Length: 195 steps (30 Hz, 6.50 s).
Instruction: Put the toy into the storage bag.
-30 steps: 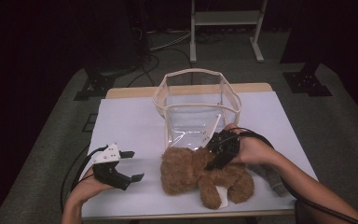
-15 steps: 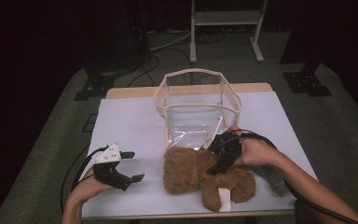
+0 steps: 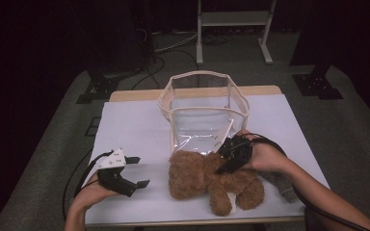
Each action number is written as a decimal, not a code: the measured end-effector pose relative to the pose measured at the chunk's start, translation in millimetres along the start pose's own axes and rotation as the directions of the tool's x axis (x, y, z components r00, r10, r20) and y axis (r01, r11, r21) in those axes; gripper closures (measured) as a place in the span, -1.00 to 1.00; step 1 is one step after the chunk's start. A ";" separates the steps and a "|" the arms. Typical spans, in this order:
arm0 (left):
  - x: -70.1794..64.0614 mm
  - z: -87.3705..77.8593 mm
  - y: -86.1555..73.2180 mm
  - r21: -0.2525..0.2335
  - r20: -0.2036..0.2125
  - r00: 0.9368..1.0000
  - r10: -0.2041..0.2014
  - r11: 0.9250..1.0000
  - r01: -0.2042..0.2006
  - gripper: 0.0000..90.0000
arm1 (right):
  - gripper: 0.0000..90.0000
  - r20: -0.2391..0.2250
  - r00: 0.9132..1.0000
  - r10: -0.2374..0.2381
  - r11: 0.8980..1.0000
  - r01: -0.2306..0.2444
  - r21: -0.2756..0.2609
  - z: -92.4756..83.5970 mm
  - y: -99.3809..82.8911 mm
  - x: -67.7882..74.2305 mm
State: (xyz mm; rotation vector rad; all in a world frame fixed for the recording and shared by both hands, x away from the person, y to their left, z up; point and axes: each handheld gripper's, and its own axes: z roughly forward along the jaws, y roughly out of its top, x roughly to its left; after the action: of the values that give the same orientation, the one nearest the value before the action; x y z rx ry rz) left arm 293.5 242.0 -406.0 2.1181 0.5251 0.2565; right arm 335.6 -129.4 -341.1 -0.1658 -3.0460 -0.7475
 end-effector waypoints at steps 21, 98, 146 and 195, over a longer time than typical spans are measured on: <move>3.6 -5.5 -2.4 -0.011 -0.009 1.000 -0.010 1.000 0.010 -0.78 | 0.55 0.054 0.994 -0.098 0.992 0.102 -0.076 -77.0 56.7 14.1; 11.6 2.6 -9.6 0.025 0.032 0.999 -0.017 1.000 0.016 -0.78 | 0.54 0.205 0.977 0.058 0.995 -0.040 -0.094 -193.4 180.7 -135.8; 4.4 6.1 -9.2 0.033 0.063 0.998 -0.013 0.999 0.011 -0.78 | 0.52 0.271 0.962 0.031 0.999 -0.025 -0.025 -139.7 178.0 -139.0; 2.7 6.8 -14.5 0.048 0.072 0.997 -0.028 0.999 0.024 -0.78 | 0.50 0.209 0.958 0.198 0.978 -0.179 -0.106 -118.6 100.7 -159.1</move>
State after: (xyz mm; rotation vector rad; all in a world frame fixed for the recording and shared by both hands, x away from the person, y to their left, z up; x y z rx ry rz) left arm 294.4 245.5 -421.8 2.1564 0.5202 0.1525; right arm 501.2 -111.7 -193.6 -0.5688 -3.1374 -0.9018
